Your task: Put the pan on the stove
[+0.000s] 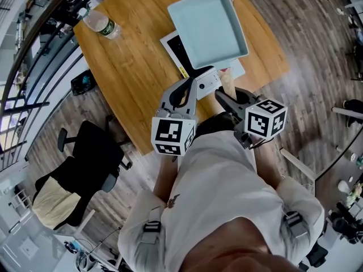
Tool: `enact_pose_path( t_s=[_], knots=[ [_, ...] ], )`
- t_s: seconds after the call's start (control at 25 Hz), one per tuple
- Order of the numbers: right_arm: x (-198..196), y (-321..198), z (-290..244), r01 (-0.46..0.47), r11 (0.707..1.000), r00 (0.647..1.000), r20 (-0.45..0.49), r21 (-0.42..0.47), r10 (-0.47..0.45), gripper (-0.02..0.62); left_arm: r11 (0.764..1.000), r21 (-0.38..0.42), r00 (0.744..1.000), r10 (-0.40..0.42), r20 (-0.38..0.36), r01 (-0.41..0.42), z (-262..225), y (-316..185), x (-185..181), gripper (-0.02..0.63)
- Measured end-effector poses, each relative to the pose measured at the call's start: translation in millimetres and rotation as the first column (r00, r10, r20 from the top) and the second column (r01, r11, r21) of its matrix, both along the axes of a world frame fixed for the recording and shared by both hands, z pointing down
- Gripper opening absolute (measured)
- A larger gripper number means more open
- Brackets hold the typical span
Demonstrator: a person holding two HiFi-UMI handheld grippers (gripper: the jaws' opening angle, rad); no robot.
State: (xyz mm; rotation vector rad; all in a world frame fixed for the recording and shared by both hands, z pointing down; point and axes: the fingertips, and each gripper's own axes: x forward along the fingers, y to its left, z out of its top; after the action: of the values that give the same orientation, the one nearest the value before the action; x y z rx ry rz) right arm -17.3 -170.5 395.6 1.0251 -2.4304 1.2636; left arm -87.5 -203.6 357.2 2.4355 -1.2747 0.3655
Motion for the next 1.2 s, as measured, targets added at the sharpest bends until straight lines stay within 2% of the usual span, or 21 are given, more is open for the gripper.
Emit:
enact_pose_path(
  t_s=[0.68, 1.2],
  knots=[
    [9.6, -5.6, 39.8, 0.055, 0.994, 0.998, 0.014, -0.096, -0.054, 0.077, 0.996, -0.07, 0.998, -0.045, 0.049, 0.048, 34.7, -10.6, 11.5, 0.02],
    [13.2, -20.7, 69.9, 0.091, 0.988, 0.996, -0.002, -0.128, -0.092, 0.077, 0.99, -0.121, 0.996, -0.06, 0.061, 0.067, 61.0, -19.2, 17.8, 0.02]
  ],
)
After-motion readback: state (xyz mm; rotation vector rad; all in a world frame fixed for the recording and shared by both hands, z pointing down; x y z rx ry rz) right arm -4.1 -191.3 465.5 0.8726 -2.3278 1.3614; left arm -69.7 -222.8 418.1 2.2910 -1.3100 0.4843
